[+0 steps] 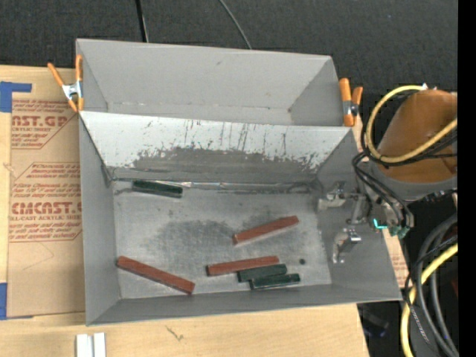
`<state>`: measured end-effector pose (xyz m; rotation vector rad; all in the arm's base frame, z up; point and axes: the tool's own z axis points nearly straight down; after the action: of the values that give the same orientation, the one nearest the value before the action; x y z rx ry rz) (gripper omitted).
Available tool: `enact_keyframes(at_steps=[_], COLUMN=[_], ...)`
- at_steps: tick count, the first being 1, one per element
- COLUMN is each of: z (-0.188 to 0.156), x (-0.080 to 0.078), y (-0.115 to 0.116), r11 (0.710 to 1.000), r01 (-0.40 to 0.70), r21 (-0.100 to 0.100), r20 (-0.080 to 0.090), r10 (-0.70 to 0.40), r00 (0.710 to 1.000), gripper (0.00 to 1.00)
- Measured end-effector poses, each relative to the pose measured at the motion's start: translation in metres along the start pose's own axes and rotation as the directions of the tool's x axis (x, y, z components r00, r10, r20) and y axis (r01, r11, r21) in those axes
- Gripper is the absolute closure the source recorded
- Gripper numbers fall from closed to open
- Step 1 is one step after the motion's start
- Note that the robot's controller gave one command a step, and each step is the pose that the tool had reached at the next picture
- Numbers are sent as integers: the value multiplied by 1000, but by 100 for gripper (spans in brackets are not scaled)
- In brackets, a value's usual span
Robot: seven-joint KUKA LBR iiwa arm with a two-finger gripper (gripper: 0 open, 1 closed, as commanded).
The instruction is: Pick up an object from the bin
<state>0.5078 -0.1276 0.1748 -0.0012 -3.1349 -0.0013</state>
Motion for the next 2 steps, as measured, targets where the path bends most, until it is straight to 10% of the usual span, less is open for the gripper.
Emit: enact_keyframes(at_steps=[1,2], z=[-4,100], x=[-2,-90], y=[0,16], r11=[1000,999], r01=[1,32], r21=[1,2], r20=[8,16], r10=[-1,-32], r00=[1000,999], gripper=[0,100])
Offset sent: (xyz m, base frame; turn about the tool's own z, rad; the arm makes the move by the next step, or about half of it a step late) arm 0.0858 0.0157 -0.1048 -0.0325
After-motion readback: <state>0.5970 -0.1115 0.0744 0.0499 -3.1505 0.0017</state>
